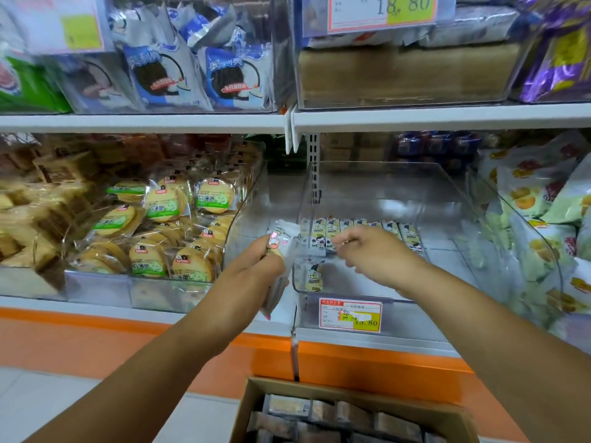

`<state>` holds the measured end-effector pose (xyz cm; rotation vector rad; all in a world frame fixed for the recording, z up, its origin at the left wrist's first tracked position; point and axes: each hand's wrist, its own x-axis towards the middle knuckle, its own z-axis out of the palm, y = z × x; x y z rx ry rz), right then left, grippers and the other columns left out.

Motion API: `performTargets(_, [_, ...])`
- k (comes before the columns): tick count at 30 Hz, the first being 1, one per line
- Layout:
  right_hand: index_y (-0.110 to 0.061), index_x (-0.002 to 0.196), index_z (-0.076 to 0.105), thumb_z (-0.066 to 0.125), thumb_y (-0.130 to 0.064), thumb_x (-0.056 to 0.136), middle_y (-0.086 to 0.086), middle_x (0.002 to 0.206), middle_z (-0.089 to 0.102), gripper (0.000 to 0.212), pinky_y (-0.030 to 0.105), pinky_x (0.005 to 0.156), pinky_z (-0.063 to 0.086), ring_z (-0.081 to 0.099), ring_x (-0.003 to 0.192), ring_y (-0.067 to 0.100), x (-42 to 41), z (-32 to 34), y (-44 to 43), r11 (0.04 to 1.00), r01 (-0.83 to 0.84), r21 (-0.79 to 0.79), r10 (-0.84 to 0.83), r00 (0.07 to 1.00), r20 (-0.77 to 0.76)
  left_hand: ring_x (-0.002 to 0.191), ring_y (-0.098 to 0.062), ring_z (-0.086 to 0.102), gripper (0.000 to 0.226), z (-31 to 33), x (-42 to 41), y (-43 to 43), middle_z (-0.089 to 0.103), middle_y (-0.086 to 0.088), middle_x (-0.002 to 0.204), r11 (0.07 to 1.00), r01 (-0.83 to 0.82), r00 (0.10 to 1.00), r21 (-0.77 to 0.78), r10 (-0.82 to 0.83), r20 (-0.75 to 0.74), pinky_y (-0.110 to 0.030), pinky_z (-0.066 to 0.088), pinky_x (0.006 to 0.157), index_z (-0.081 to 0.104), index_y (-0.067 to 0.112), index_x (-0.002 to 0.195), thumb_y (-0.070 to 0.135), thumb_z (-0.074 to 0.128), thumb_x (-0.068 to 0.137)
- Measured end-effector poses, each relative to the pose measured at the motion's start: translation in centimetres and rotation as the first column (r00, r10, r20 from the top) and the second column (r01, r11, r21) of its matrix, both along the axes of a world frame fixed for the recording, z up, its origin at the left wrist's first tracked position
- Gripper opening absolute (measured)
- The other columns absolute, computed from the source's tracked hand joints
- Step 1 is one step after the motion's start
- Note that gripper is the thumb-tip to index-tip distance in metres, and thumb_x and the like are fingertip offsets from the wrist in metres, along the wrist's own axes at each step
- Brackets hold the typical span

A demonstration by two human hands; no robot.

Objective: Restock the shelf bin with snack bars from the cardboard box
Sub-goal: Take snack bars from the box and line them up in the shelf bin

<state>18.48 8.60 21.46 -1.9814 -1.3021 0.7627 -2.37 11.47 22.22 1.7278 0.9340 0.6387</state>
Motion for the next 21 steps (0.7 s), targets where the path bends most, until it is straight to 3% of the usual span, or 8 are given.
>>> performTargets(2, [-0.025, 0.104, 0.065, 0.052, -0.023, 0.097, -0.002, 0.097, 0.069, 0.015, 0.031, 0.08, 0.054, 0.067, 0.087, 0.017, -0.6, 1.5, -1.9, 0.987, -0.027, 0.157, 0.047, 0.991, -0.123, 0.062, -0.014, 0.05, 0.022, 0.4, 0.3, -0.3, 0.056, -0.008, 0.075, 0.996, 0.032, 0.999, 0.079, -0.032, 0.002, -0.026, 0.047, 0.056, 0.061, 0.033, 0.093, 0.014, 0.05, 0.097])
performTargets(4, [-0.03, 0.11, 0.063, 0.052, -0.03, 0.097, -0.005, 0.096, 0.07, 0.018, 0.034, 0.081, 0.058, 0.069, 0.085, 0.015, -1.5, 2.6, -3.9, 0.973, -0.085, 0.217, 0.136, 0.962, -0.235, 0.059, -0.01, 0.052, 0.036, 0.6, 0.5, -0.5, 0.059, 0.002, 0.083, 0.981, 0.063, 0.997, 0.185, -0.068, 0.02, -0.023, 0.048, 0.054, 0.061, 0.05, 0.104, 0.015, 0.06, 0.095])
performTargets(8, [-0.038, 0.116, 0.058, 0.056, -0.034, 0.094, -0.001, 0.103, 0.07, 0.023, 0.038, 0.077, 0.06, 0.071, 0.086, 0.017, -3.1, 3.0, -6.0, 0.955, -0.171, 0.244, 0.246, 0.914, -0.321, 0.083, -0.02, 0.067, 0.048, 0.1, 0.7, -0.9, 0.067, -0.002, 0.108, 0.973, 0.077, 0.996, 0.218, -0.085, 0.028, -0.031, 0.056, 0.061, 0.059, 0.041, 0.125, 0.022, 0.076, 0.084])
performTargets(12, [-0.018, 0.114, 0.061, 0.058, -0.021, 0.093, 0.013, 0.101, 0.071, 0.021, 0.034, 0.072, 0.059, 0.071, 0.079, 0.018, -3.1, 3.2, -6.6, 0.946, -0.107, 0.306, 0.23, 0.887, -0.401, 0.083, -0.019, 0.069, 0.052, 0.5, 1.1, -1.9, 0.07, 0.003, 0.101, 0.982, 0.082, 0.992, 0.169, -0.097, 0.08, -0.031, 0.056, 0.059, 0.057, 0.037, 0.122, 0.024, 0.081, 0.077])
performTargets(15, [-0.009, 0.111, 0.061, 0.059, -0.021, 0.092, 0.011, 0.095, 0.073, 0.022, 0.034, 0.07, 0.056, 0.068, 0.078, 0.02, -2.4, 3.4, -6.5, 0.942, -0.018, 0.334, 0.194, 0.843, -0.502, 0.091, -0.013, 0.07, 0.048, 0.8, 0.7, -1.9, 0.071, 0.008, 0.103, 0.989, 0.123, 0.987, 0.084, -0.131, 0.096, -0.027, 0.055, 0.069, 0.055, 0.039, 0.119, 0.021, 0.079, 0.081])
performTargets(18, [-0.005, 0.107, 0.061, 0.061, -0.014, 0.091, 0.014, 0.094, 0.072, 0.019, 0.035, 0.07, 0.054, 0.067, 0.078, 0.02, -1.8, 3.3, -6.0, 0.939, 0.056, 0.338, 0.164, 0.792, -0.588, 0.092, -0.018, 0.072, 0.042, 0.8, 0.3, -1.8, 0.074, 0.01, 0.107, 0.991, 0.13, 0.988, 0.015, -0.131, 0.079, -0.034, 0.061, 0.077, 0.056, 0.028, 0.118, 0.01, 0.073, 0.085])
performTargets(21, [-0.01, 0.101, 0.062, 0.067, -0.007, 0.085, 0.013, 0.099, 0.07, 0.017, 0.035, 0.076, 0.055, 0.067, 0.083, 0.022, -1.2, 3.2, -5.6, 0.941, 0.026, 0.337, 0.148, 0.866, -0.478, 0.094, -0.025, 0.071, 0.036, 0.7, -0.1, -1.3, 0.075, 0.005, 0.105, 0.995, 0.099, 0.991, -0.013, -0.097, 0.091, -0.032, 0.06, 0.077, 0.059, 0.021, 0.116, 0.006, 0.071, 0.086])
